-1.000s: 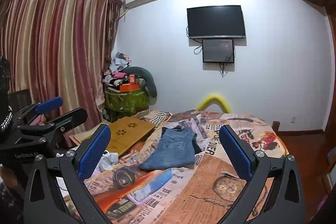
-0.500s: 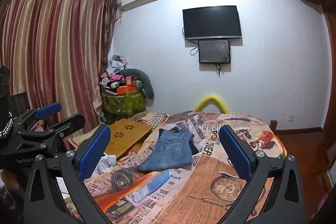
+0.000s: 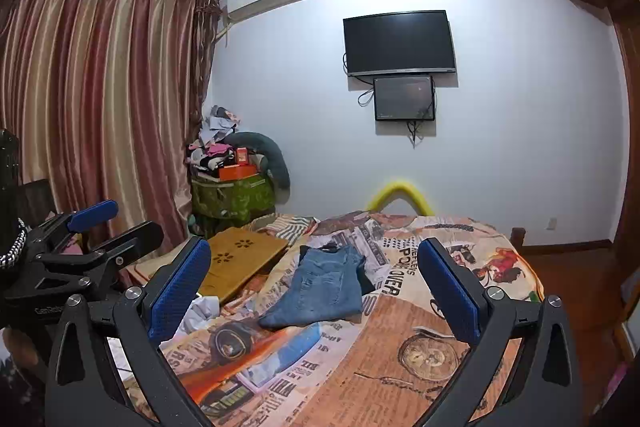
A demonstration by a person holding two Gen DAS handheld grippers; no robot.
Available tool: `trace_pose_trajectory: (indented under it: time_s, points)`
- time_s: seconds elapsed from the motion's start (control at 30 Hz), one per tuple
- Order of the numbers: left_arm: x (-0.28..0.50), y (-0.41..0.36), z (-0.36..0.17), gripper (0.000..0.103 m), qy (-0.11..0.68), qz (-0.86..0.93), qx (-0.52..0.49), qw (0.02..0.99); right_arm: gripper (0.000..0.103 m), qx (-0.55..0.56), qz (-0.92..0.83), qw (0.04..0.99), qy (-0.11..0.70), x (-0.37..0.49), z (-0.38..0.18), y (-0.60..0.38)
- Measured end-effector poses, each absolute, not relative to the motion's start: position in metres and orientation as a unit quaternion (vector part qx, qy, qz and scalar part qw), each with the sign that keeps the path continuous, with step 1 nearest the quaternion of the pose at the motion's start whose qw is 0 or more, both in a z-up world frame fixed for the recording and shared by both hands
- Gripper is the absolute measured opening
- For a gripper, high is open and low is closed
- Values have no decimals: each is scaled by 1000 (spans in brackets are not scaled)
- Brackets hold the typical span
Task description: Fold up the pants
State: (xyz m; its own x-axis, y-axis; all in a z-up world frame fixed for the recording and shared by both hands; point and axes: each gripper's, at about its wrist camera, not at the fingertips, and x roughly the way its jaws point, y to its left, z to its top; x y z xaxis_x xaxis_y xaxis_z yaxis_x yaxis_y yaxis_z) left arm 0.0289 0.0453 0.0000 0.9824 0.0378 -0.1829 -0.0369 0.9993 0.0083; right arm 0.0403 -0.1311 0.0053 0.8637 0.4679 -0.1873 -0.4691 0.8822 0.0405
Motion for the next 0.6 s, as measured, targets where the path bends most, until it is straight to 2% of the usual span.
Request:
trace_pose_trajectory:
  time_s: [0.6]
  points:
    - [31, 44, 1, 103, 97, 5, 1, 995, 103, -4, 236, 967, 97, 37, 6, -128]
